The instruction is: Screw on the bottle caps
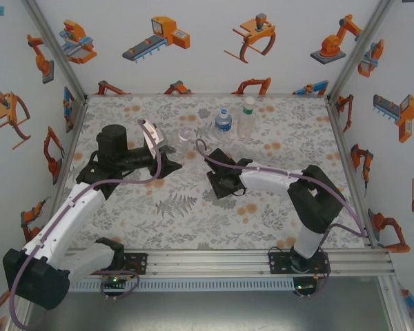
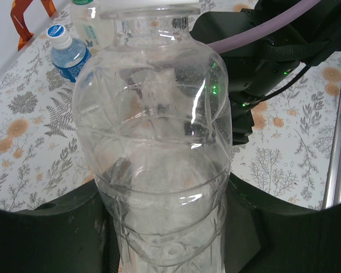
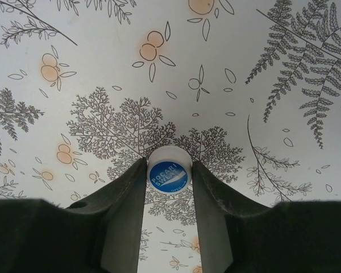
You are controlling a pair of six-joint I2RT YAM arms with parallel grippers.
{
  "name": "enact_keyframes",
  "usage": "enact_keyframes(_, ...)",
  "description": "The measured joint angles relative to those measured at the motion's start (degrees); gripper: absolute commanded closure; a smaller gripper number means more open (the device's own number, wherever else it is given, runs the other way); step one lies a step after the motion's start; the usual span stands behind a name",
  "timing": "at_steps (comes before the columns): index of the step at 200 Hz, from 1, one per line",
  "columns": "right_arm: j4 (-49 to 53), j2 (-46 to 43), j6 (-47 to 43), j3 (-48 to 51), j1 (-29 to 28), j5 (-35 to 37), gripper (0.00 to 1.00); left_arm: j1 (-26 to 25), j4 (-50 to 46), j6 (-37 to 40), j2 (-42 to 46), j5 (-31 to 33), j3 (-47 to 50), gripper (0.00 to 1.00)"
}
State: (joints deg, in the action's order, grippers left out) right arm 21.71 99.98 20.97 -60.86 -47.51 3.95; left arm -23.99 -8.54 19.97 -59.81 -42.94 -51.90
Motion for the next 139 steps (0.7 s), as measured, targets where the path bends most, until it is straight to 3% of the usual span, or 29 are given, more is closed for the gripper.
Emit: enact_keyframes(139, 2.08, 1.97, -0.02, -1.73, -0.33, -0.24, 0.60, 0.00, -0.02, 0.00, -0.48, 0.00, 0.00, 1.00)
